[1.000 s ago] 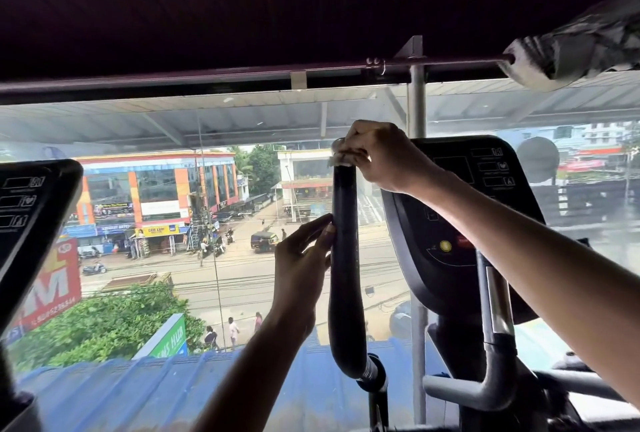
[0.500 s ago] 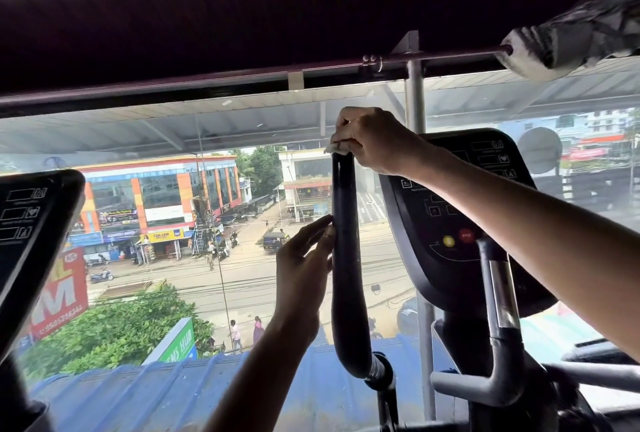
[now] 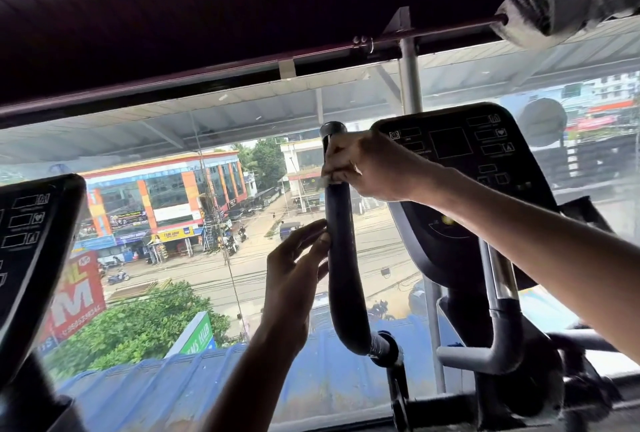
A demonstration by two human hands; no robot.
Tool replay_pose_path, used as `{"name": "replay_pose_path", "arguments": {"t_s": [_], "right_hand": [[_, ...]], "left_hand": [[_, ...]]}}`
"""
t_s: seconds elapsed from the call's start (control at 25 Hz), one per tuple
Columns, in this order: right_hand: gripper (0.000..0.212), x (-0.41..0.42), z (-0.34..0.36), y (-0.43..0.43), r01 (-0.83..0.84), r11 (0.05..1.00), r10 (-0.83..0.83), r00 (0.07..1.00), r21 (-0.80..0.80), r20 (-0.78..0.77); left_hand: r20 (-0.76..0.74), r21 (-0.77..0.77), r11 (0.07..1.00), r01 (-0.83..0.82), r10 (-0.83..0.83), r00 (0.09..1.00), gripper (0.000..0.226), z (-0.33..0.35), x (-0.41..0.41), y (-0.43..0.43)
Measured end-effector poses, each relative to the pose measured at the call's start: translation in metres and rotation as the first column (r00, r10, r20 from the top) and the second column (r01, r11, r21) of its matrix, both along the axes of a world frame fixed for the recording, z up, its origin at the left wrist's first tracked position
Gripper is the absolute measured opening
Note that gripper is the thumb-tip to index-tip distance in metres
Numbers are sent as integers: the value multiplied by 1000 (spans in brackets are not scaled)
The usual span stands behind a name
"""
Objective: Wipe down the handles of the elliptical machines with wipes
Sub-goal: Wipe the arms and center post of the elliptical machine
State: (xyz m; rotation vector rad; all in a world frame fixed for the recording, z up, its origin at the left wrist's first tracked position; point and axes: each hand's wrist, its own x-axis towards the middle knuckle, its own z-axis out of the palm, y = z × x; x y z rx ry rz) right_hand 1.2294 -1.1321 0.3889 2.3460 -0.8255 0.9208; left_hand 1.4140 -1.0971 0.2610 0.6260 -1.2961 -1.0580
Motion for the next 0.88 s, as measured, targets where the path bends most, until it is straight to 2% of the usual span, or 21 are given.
{"name": "replay_pose_path", "arguments": {"t_s": [0.08,0.2,0.36,0.52,0.64,0.68,0.8,0.88], "right_hand": [[15,4,9,4,49,998,-46,994,27,-97],[14,8,8,1,91,993,-91,996,-77,4],[14,0,-5,14,-9,1000,9,989,-1,-149],[14,2,-13,9,46,993,-42,998,-106,41],[16,-2,-26,23,-67,998,67,996,-8,-60],[16,-2,-23,25,-56,998,56,996,8,-71],[18,0,-15,15,60,997,-54,993,-57,101],[17,2,-21,16,29,998,-24,994,-47,109]], "left_hand": [[11,-6,1000,-9,9,1000,23,-2,-2,4],[8,-1,1000,-17,17,1000,23,-6,-3,7],[10,4,1000,-18,18,1000,22,-10,-4,10],[-23,25,1000,3,-2,1000,23,-13,-5,14],[-19,-3,1000,28,-28,999,24,-14,-5,17],[-21,-9,999,31,-32,999,25,-15,-5,18],[-27,-22,999,43,-44,999,28,-15,-4,20],[-32,-31,998,55,-56,998,29,-18,-3,20]]}}
